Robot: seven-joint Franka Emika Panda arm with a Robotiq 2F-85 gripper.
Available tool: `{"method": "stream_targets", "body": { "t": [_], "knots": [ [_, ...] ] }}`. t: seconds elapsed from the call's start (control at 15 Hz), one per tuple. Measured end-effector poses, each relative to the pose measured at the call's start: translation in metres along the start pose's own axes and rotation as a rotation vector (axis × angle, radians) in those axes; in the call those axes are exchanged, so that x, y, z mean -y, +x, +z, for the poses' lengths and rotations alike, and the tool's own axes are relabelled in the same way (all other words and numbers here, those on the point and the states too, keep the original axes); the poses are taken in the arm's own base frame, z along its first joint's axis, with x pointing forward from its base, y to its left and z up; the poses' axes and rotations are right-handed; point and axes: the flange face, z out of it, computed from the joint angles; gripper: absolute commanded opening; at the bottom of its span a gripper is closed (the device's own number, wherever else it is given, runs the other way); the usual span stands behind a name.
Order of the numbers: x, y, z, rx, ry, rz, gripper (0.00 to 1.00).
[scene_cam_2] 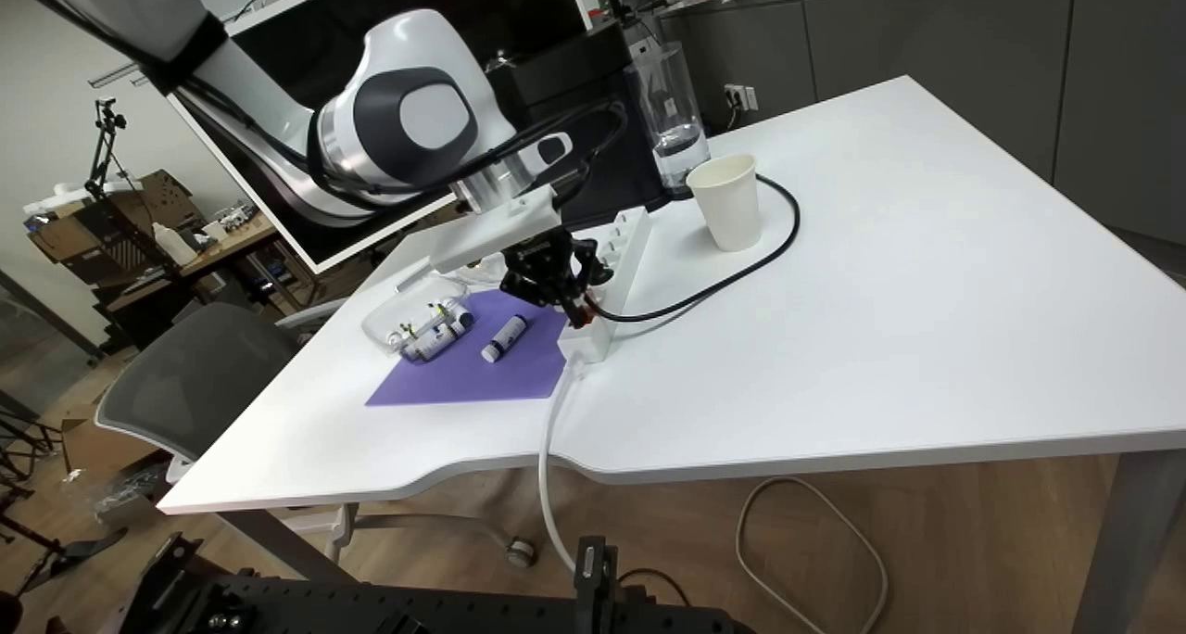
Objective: Turn off the extension cable
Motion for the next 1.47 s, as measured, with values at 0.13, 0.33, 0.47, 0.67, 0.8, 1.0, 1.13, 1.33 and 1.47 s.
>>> {"method": "stream_targets", "body": {
  "t": [0.13,0.33,0.47,0.67,0.8,1.0,1.13,1.33,1.47],
  "knots": [
    [0.0,0.0,0.0,-0.002,0.0,0.0,0.0],
    [0.0,0.001,0.001,0.002,0.0,0.011,0.0],
    [0.001,0.004,0.001,0.018,-0.006,0.03,0.0],
    [0.005,0.012,0.001,0.057,-0.024,0.046,0.0],
    [0.009,0.015,0.001,0.07,-0.025,0.049,0.0],
    [0.014,0.019,-0.006,0.068,-0.024,0.041,0.0],
    [0.016,0.023,-0.023,0.044,-0.026,0.038,0.0],
    [0.021,0.027,-0.068,-0.017,-0.03,0.033,0.32],
    [0.027,0.024,-0.103,-0.043,-0.029,0.03,0.46]
  ]
}}
